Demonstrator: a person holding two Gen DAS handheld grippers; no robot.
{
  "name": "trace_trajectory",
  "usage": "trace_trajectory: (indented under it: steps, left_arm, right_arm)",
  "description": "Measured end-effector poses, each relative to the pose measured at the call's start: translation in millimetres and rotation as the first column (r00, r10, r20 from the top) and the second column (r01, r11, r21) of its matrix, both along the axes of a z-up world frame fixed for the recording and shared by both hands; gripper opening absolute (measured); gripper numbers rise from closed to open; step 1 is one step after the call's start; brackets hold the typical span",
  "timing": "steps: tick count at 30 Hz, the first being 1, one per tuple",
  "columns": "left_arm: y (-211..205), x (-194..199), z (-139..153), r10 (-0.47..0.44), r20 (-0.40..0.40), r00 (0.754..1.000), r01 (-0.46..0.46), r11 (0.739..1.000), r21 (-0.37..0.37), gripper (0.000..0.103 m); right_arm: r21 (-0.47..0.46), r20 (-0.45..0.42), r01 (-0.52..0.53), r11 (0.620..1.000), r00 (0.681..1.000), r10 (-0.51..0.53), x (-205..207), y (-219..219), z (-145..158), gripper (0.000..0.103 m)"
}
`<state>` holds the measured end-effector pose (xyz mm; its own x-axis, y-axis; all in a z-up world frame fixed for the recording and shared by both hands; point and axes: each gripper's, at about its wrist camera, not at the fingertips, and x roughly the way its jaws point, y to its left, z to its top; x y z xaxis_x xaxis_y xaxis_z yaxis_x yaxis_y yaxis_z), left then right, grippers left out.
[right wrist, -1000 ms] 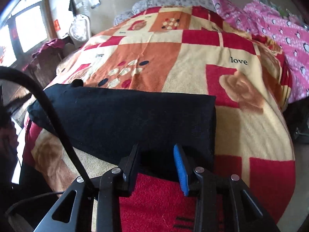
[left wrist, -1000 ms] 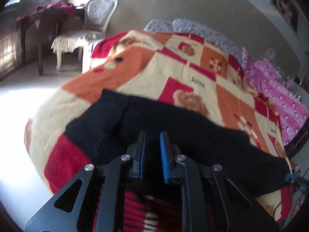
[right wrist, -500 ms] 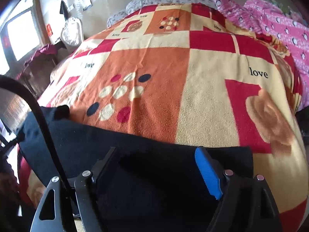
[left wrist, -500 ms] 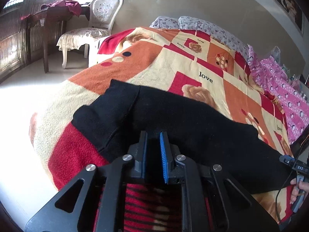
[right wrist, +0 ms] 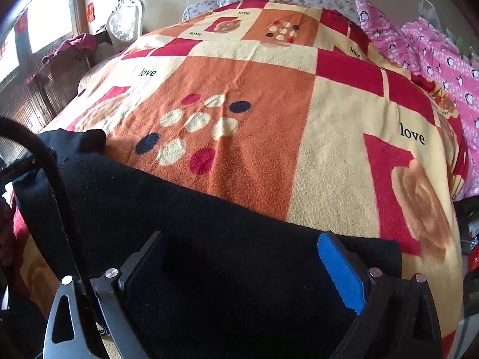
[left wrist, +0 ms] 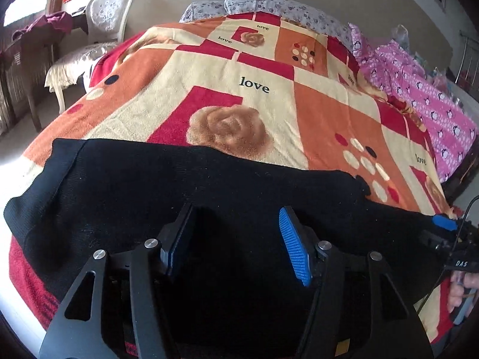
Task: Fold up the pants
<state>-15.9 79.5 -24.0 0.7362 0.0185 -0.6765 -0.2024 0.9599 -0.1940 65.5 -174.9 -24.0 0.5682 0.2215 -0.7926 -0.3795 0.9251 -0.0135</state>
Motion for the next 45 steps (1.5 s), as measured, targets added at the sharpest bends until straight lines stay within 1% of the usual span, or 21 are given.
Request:
trace_trajectory:
  steps: [1,2,3,6,8,9,10,14,18,26,30,31,32,34,35,37,38,39,42,43,45]
  left_arm:
    - [-2,-3,-1,0.005,0.004,1.000,-0.005,1.000,0.008,0.058]
    - [-4,-7,0,0.011,0.013,1.000,-0.011,1.000,0.020,0.058]
    - [-8,-10,0,0.006,0.022,1.000,-0.007,0.999,0.035,0.058]
    - [-23,-13,-3,-0.031,0.011,0.999,0.030,0.994,0.103,0.058]
    - [-33,-9,-5,-0.013,-0.010,1.000,0.015,0.985,0.171,0.058]
    - [-35,-7,-6,-0.008,-0.020,1.000,0.012,0.981,0.192,0.059]
    - [-37,-6,-6,-0.005,-0.020,1.000,0.009,0.979,0.203,0.060]
    - [-31,-7,-7,-0.009,-0.020,1.000,0.012,0.985,0.171,0.060]
    - [-29,-7,-7,-0.012,-0.019,1.000,0.015,0.987,0.158,0.060]
    - [-30,-9,-6,-0.017,-0.016,1.000,0.020,0.989,0.145,0.060]
    - [-27,-10,-5,-0.018,-0.014,1.000,0.019,0.993,0.116,0.060]
    - [-26,-10,-4,-0.014,-0.012,1.000,0.015,0.994,0.104,0.060]
    - [-25,-10,-4,-0.012,-0.009,1.000,0.012,0.995,0.096,0.061]
    - [-25,-11,-4,-0.013,0.001,1.000,0.013,0.997,0.075,0.063]
    - [-24,-13,-3,-0.014,0.011,1.000,0.013,0.998,0.063,0.063]
    - [-21,-17,-2,-0.018,0.036,0.999,0.017,0.999,0.030,0.063]
    - [-19,-19,-1,-0.019,0.048,0.999,0.018,1.000,0.013,0.063]
    - [-18,-21,-1,-0.017,0.058,0.998,0.017,1.000,0.003,0.063]
    - [-19,-24,3,-0.019,0.084,0.996,0.020,1.000,-0.007,0.063]
    - [-21,-26,5,-0.027,0.099,0.995,0.028,1.000,-0.013,0.063]
    - [-26,-30,10,-0.034,0.121,0.992,0.035,0.999,-0.007,0.063]
  right_arm:
    - [0.009,0.000,0.000,1.000,1.000,0.000,-1,-1,1,0.090]
    - [0.008,0.034,0.040,0.999,0.999,-0.040,-6,-5,8,0.074]
    - [0.018,0.056,0.068,0.997,0.996,-0.069,-13,-7,14,0.072]
    - [0.075,0.062,0.068,0.995,0.995,-0.072,-35,-11,22,0.076]
    - [0.045,-0.008,0.077,0.996,0.997,-0.077,-44,-10,10,0.079]
    - [0.025,-0.013,0.072,0.997,0.997,-0.072,-47,-8,5,0.080]
    - [0.020,0.042,0.055,0.998,0.998,-0.056,-54,-7,4,0.082]
    - [0.053,0.042,0.039,0.998,0.998,-0.041,-54,-9,1,0.090]
    - [0.042,0.063,0.041,0.998,0.997,-0.044,-59,-7,0,0.090]
    - [0.074,0.074,0.034,0.997,0.996,-0.039,-63,-10,1,0.090]
    - [0.154,0.117,0.050,0.987,0.991,-0.068,-74,-23,9,0.089]
    - [0.171,0.108,0.048,0.984,0.992,-0.068,-74,-26,8,0.089]
    - [0.189,0.053,0.057,0.980,0.996,-0.068,-72,-29,3,0.091]
    - [0.157,0.055,0.056,0.986,0.996,-0.065,-75,-26,3,0.090]
    - [0.102,0.050,0.054,0.993,0.997,-0.060,-75,-19,3,0.090]
    - [0.069,0.082,0.062,0.996,0.994,-0.067,-79,-15,5,0.086]
    - [0.086,0.120,0.064,0.994,0.990,-0.074,-85,-19,8,0.077]
    - [0.128,0.172,0.065,0.990,0.981,-0.087,-94,-26,14,0.076]
    - [0.275,0.266,0.090,0.957,0.950,-0.166,-117,-60,27,0.079]
    - [0.335,0.265,0.124,0.934,0.939,-0.220,-121,-74,28,0.080]
    - [0.460,0.205,0.203,0.864,0.923,-0.326,-128,-101,20,0.080]
